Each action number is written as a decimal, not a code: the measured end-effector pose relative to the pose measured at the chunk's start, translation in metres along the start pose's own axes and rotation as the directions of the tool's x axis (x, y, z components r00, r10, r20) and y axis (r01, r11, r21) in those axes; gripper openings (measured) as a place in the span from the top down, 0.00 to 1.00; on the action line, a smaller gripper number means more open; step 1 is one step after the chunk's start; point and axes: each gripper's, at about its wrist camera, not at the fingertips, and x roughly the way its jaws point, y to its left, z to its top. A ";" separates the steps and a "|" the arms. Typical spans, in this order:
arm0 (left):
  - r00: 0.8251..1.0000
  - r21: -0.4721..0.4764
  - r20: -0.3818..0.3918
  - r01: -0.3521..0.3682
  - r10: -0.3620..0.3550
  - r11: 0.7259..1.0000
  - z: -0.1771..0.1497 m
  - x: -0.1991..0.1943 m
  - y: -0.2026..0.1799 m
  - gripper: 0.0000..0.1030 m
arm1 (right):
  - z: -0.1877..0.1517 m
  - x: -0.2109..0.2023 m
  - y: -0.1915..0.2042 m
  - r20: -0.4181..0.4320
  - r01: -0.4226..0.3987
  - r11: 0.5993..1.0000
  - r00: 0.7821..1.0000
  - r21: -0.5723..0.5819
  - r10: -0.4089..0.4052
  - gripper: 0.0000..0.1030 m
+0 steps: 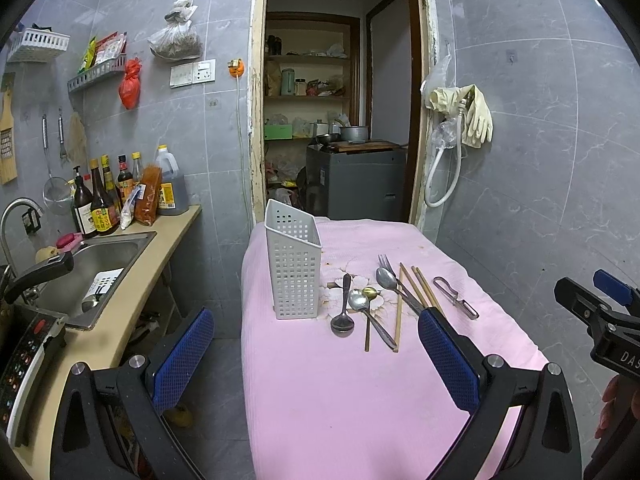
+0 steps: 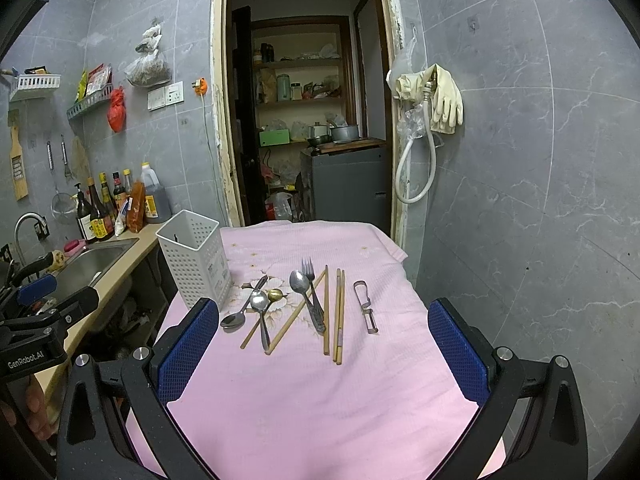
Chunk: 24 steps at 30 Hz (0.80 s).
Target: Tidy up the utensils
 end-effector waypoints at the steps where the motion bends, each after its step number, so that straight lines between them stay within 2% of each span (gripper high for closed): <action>1: 1.000 0.000 0.000 0.000 0.000 1.000 0.001 -0.001 0.000 0.00 | 0.000 0.000 0.000 -0.001 0.000 1.000 1.000 0.000 0.000 0.01; 24: 1.000 0.005 -0.012 0.023 -0.023 1.000 0.007 0.010 0.005 0.00 | 0.002 0.009 0.002 -0.024 0.013 1.000 1.000 0.005 -0.013 0.01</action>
